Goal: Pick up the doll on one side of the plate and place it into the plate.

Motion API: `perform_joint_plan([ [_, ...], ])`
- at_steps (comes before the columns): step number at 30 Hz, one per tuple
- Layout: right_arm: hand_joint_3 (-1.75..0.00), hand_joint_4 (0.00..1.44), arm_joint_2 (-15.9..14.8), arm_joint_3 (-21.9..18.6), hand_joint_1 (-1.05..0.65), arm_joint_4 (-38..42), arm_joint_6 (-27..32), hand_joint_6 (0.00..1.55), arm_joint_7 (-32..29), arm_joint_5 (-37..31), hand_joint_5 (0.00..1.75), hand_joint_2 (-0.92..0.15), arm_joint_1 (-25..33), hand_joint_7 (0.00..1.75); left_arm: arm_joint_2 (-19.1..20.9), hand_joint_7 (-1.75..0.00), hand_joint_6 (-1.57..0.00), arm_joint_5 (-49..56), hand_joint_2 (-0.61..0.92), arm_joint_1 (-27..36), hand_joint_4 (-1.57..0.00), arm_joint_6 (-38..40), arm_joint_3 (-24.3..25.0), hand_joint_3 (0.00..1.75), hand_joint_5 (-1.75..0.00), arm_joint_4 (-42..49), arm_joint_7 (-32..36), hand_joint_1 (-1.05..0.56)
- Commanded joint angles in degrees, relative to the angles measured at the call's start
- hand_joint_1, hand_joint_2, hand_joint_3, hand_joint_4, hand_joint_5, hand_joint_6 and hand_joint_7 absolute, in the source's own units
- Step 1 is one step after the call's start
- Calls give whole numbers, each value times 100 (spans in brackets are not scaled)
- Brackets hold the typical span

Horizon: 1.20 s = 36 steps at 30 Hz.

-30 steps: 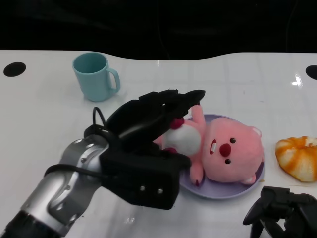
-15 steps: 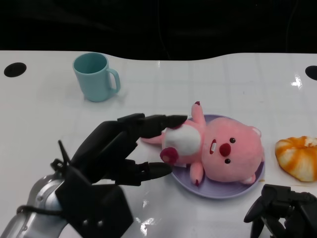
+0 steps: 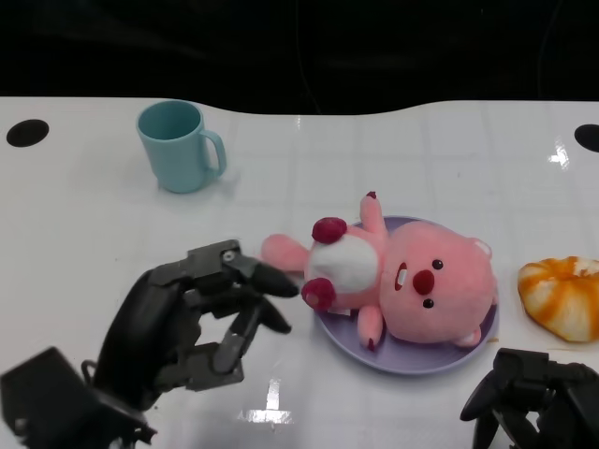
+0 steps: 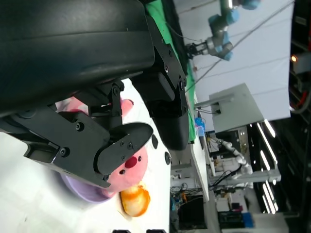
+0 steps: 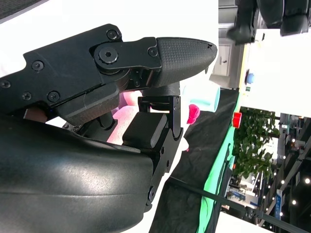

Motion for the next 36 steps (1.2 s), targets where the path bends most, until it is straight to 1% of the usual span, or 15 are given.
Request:
perform_joint_plan([
  [1,-39,98,-48,4,-96,-109,56,96,3,35,141,-92,50,110,-25,-136,-79,-313,49,312,-82,483,156,138,-155,-359,-38,-9],
  [4,-39,97,-46,16,-96,-110,26,96,32,62,141,-92,57,110,-18,-156,-75,-490,55,642,-84,922,205,128,-170,-670,-56,-9],
  [5,-39,97,-45,17,-96,-107,16,96,35,63,141,-92,56,110,-19,-158,-75,-522,56,697,-85,1018,220,127,-172,-730,-73,-9],
  [7,-40,97,-49,12,-96,-92,-38,96,13,12,141,-92,52,111,-4,-161,-76,-701,57,847,-87,1379,248,126,-174,-906,-109,-10],
  [10,-41,97,-58,9,-95,-59,-102,95,41,20,141,-92,42,111,-22,-168,-75,-940,50,999,-92,1855,309,136,-175,-1141,-89,-11],
  [13,-41,96,-70,-9,-96,-82,-45,95,42,39,142,-92,48,111,-42,-172,-75,-1202,47,1071,-94,2298,416,137,-175,-1296,-57,-14],
  [15,-41,96,-72,-15,-96,-86,-36,95,39,37,142,-92,50,111,-61,-173,-74,-1269,47,1079,-95,2454,471,137,-175,-1344,-72,-15],
  [21,-41,96,-110,-74,-97,-20,-68,95,99,104,142,-92,31,111,-126,-175,-76,-1386,44,1046,-96,2493,522,140,-175,-1041,-435,-13],
  [28,-39,97,-148,-141,-97,70,-100,96,184,178,141,-92,21,110,-208,-172,-78,-1468,42,1003,-95,2518,587,140,-175,-763,-772,-13],
  [30,-39,97,-154,-149,-96,120,-159,95,203,181,140,-92,3,109,-210,-171,-80,-1525,42,1018,-96,2579,614,140,-175,-759,-823,-13],
  [36,-39,100,-143,-145,-97,28,0,98,125,173,141,-92,35,108,-172,-167,-82,-1499,42,1075,-95,2612,608,142,-175,-857,-976,-12],
])
